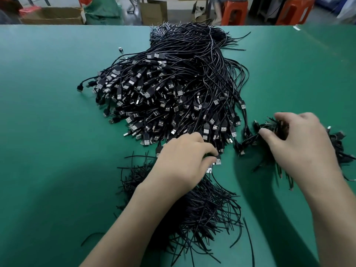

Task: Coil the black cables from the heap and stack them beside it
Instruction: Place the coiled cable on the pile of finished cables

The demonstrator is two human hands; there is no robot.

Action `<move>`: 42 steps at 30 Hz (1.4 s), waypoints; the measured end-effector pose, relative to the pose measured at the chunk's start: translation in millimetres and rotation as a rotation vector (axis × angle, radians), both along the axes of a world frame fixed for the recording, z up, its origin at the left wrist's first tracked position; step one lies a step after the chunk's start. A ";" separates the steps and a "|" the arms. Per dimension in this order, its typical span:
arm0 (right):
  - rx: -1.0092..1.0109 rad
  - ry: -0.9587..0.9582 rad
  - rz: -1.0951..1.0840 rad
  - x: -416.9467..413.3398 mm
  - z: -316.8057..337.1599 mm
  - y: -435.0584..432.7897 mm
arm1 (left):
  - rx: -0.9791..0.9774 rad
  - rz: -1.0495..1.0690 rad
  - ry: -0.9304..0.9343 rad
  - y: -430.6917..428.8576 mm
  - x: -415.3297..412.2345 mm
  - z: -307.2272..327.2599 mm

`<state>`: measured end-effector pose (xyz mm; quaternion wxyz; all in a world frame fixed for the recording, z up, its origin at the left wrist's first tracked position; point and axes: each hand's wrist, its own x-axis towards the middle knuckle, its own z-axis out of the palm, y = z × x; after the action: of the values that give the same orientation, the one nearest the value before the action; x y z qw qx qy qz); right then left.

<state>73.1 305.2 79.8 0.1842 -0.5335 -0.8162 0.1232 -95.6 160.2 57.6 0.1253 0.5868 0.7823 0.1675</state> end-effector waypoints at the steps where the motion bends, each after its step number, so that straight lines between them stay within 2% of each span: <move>1: -0.035 -0.073 -0.011 1.2 1.2 1.2 | -0.009 0.002 0.034 1.2 2.2 -0.4; 4: -0.080 -0.214 -0.014 3.4 2.6 1.8 | -0.042 0.010 0.122 3.6 7.7 -2.6; 6: -0.092 -0.248 -0.001 2.7 3.1 -0.3 | -0.061 0.014 0.115 4.0 10.6 -3.4; 9: -0.051 -0.238 0.063 -0.5 2.7 -3.9 | -0.070 0.052 0.066 5.4 11.5 -4.8; 12: -0.067 -0.190 0.232 -9.7 1.1 -11.6 | -0.058 0.085 0.007 4.1 11.9 -8.9; 15: -0.121 -0.148 0.383 -21.0 -4.4 -21.6 | -0.003 0.116 -0.151 1.7 8.9 -11.8; 17: -0.130 -0.051 0.423 -25.2 -5.7 -26.2 | 0.045 0.147 -0.352 0.2 3.6 -7.8; 20: -0.348 0.216 0.380 -30.5 -3.6 -33.3 | 0.141 0.141 -0.623 -4.7 -5.7 6.2; 23: -0.596 0.363 0.346 -36.7 -5.3 -40.0 | 0.129 -0.025 -0.695 -12.8 -7.9 23.0; 28: -1.021 0.688 0.368 -40.1 -3.2 -48.0 | 0.000 -0.210 -0.671 -21.6 2.3 40.9; 31: -1.115 0.881 0.314 -41.2 0.3 -50.2 | 0.103 -0.204 -0.667 -24.1 -5.0 50.2; 33: -1.100 0.943 0.328 -41.2 4.6 -49.9 | 0.264 -0.109 -0.568 -26.2 -15.2 49.5; 36: -1.174 0.968 0.446 -34.8 16.9 -55.0 | 0.466 -0.011 -0.261 -29.9 -27.4 44.7; 38: -1.265 0.889 0.629 -27.7 28.3 -62.3 | 0.456 -0.105 -0.097 -19.1 -29.4 40.4; 40: -1.309 0.823 0.791 -36.5 36.5 -68.9 | 0.305 -0.227 -0.108 -4.6 -28.4 39.6; 41: -1.328 0.788 0.782 -41.6 39.2 -70.8 | 0.241 -0.259 -0.185 -0.9 -26.7 38.1; 42: -1.342 0.736 0.713 -45.5 41.2 -70.8 | 0.272 -0.272 -0.284 -2.5 -24.8 34.7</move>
<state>27.5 234.5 120.9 0.0326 -0.1662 -0.5775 0.7987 -120.5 157.7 92.4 0.1754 0.6687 0.6408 0.3337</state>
